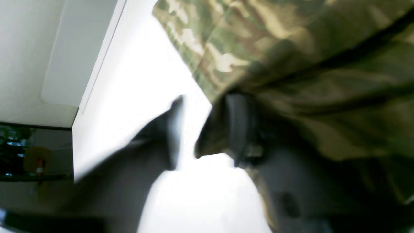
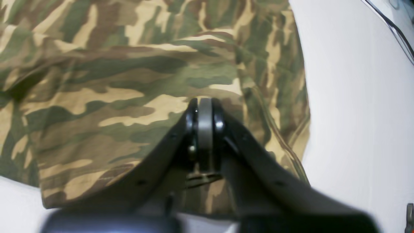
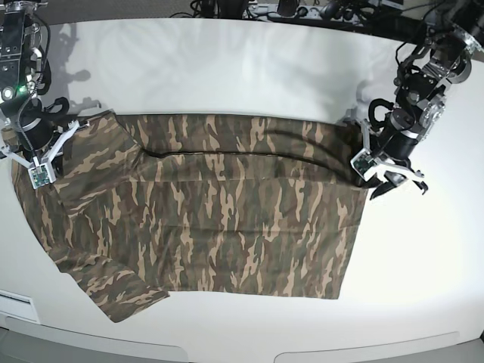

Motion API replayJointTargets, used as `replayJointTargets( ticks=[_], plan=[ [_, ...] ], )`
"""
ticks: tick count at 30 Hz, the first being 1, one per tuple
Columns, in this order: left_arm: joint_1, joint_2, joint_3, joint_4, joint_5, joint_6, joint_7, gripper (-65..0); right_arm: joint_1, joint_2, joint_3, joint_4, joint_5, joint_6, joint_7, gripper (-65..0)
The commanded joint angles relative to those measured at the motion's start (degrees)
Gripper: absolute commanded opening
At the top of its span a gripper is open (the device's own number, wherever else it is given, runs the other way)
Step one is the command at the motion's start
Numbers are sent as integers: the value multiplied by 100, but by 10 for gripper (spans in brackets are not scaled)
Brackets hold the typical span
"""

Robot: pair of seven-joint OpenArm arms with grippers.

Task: Fold the T-shirt properly
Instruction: 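Regrasp the shirt edges near the collar with both grippers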

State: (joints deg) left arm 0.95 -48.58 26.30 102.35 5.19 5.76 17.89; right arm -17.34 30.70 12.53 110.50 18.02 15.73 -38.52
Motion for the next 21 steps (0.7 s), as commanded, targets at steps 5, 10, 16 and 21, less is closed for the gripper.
replayJointTargets(
  ticks=[5,10,16,21],
  plan=[
    [-87,-76,-61,94,-400,184,-337,-329,50,109,63,76,-20,-26,133,-504],
    [-175,17,-61,90,-400,1003,-323,-650,61,109,63,76,-17,-26,140,-504],
    [-227,17,-61,90,-164,1117,-76,-650,68,109,63,76,-22,-48,118,-504],
    [-223,17,-61,114,-376,1069,-109,-650,70,109,63,76,-20,-50,142,-524]
  ],
)
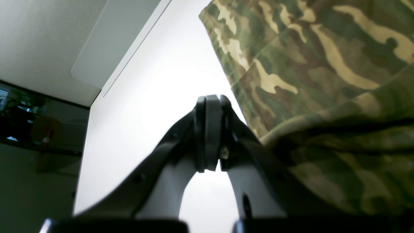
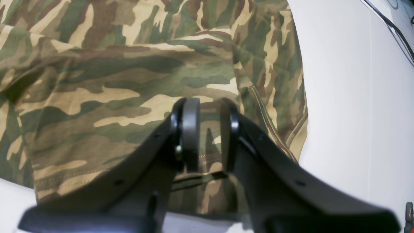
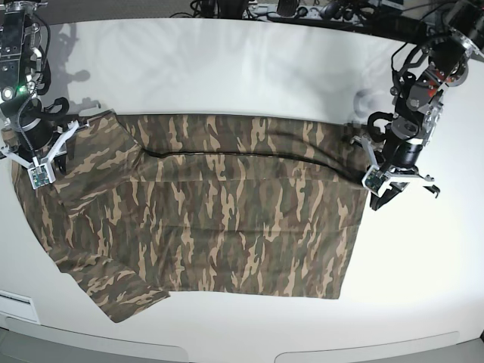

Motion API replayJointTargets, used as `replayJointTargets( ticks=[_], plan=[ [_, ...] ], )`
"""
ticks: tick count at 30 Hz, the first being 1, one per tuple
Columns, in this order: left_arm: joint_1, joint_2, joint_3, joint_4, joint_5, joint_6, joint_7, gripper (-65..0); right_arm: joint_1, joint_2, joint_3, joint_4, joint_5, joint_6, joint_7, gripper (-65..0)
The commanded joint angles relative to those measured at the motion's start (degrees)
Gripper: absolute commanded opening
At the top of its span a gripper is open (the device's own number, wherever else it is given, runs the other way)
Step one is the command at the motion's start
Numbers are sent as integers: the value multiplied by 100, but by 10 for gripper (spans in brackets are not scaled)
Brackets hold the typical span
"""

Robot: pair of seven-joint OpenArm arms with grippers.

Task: Fold the T-shirt properly
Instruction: 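Regrasp the shirt edges near the collar with both grippers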

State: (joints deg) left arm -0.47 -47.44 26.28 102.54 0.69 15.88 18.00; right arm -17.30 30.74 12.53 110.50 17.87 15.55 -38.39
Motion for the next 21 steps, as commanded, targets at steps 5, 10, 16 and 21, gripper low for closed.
replayJointTargets(
  ticks=[5,10,16,21],
  plan=[
    [-98,-96,-59,170,-481,-1106,-79,-650,63,105,63,76,39,-37,133,-650],
    [-131,-92,-59,151,-839,-1954,9,-650,151,103,61,4,39,-13,160,-650],
    [-144,105,-57,-92,-1137,-2706,227,-650,662,103,57,-1261,645,599,-234,-650],
    [-146,387,-57,-671,-1134,-3261,623,-650,1038,105,-13,-2347,807,837,-951,-650]
  ],
)
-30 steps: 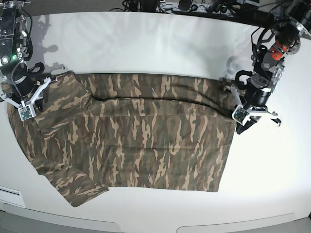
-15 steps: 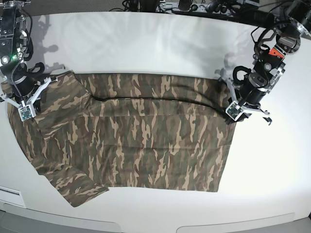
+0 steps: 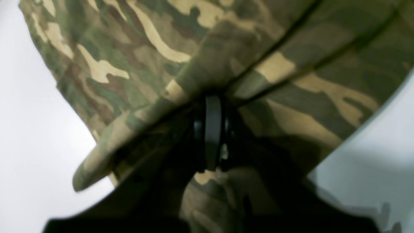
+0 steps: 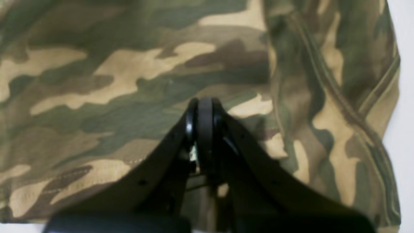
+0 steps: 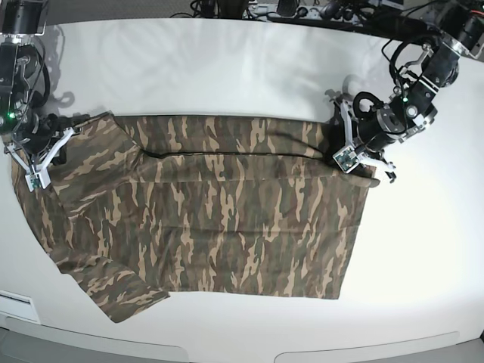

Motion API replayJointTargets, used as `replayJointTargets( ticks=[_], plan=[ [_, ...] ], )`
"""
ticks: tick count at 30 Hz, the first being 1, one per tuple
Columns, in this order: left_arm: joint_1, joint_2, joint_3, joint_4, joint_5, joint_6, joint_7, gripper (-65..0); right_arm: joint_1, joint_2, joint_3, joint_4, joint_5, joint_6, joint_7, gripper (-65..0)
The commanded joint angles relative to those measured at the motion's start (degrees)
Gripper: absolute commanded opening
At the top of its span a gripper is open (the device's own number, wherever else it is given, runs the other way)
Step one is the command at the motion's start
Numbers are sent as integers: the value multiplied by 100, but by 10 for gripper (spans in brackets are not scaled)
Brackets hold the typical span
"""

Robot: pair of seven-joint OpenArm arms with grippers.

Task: Fold the T-shirt properly
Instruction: 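Regrasp the shirt edges near the collar with both grippers, then pull the shirt toward the robot with both grippers and release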

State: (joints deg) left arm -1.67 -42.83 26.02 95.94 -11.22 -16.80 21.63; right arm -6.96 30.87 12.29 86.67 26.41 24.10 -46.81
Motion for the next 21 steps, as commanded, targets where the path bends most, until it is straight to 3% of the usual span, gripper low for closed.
replayJointTargets(
  ticks=[1,3,7,12,21],
  plan=[
    [-24,-28,-31,-63,55,-136,389,-650,13,96,11,-52,-39,17,-175,-650],
    [-22,4,-31,-68,-15,-352,645,-650,-13,105,11,-92,-46,46,-326,-650],
    [-4,-9,-33,17,-157,-361,1113,-650,-131,168,13,-55,-20,42,-750,-650],
    [24,-70,-33,245,-376,-365,1954,-650,-734,264,15,415,-28,2,-750,-650],
    [354,-201,-33,815,-774,-468,2629,-650,-1567,264,15,1419,-463,-96,-721,-650]
  ],
)
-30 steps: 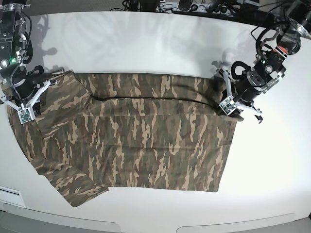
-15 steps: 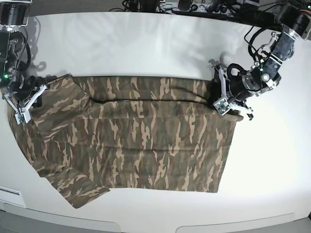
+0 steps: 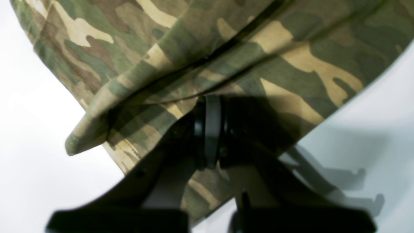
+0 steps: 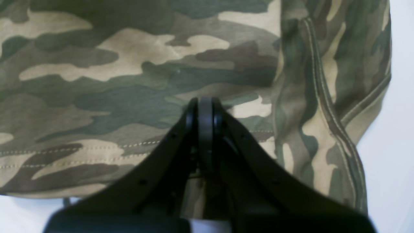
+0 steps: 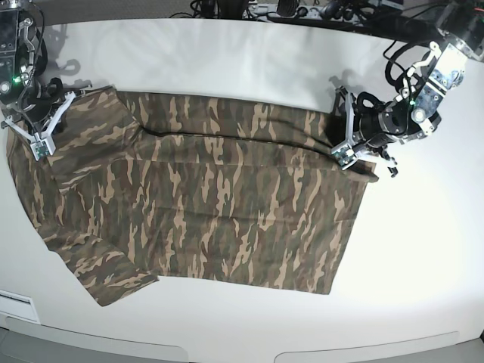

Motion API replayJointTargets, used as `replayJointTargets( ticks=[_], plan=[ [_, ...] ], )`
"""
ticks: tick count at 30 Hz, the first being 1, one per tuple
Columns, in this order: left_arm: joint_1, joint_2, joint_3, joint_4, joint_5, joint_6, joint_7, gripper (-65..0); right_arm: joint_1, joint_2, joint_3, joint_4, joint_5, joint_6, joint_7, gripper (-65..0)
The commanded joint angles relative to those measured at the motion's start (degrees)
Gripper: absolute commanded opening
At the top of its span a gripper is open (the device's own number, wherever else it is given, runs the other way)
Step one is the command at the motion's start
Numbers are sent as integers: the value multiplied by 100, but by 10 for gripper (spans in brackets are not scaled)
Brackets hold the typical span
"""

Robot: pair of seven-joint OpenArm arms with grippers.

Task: Fold the T-shirt properly
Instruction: 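Pull the shirt toward the robot with both grippers and release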

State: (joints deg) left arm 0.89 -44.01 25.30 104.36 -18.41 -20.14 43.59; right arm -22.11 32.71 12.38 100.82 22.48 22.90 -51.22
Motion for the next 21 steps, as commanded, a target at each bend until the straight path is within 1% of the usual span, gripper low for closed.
replayJointTargets(
  ticks=[1,4,7,11,15,17,21],
  plan=[
    [216,-92,39,13,-57,-133,461,-650,-101,81,7,7,-129,-31,-280,-650],
    [560,-92,39,129,-46,-131,527,-650,-208,85,22,7,-293,-105,-280,-650],
    [852,-94,39,280,42,-129,573,-650,-306,85,61,7,-323,-103,-282,-650],
    [1272,-96,39,566,428,7,632,-650,-542,83,92,7,-323,-116,-284,-650],
    [1668,-96,39,970,730,94,647,-650,-811,83,92,7,-323,-238,-284,-650],
    [1840,-127,39,1161,831,190,691,-650,-918,83,92,9,-323,-251,-284,-650],
    [2157,-260,39,1456,1102,197,704,-650,-1123,83,92,9,-323,-254,-289,-650]
  ],
)
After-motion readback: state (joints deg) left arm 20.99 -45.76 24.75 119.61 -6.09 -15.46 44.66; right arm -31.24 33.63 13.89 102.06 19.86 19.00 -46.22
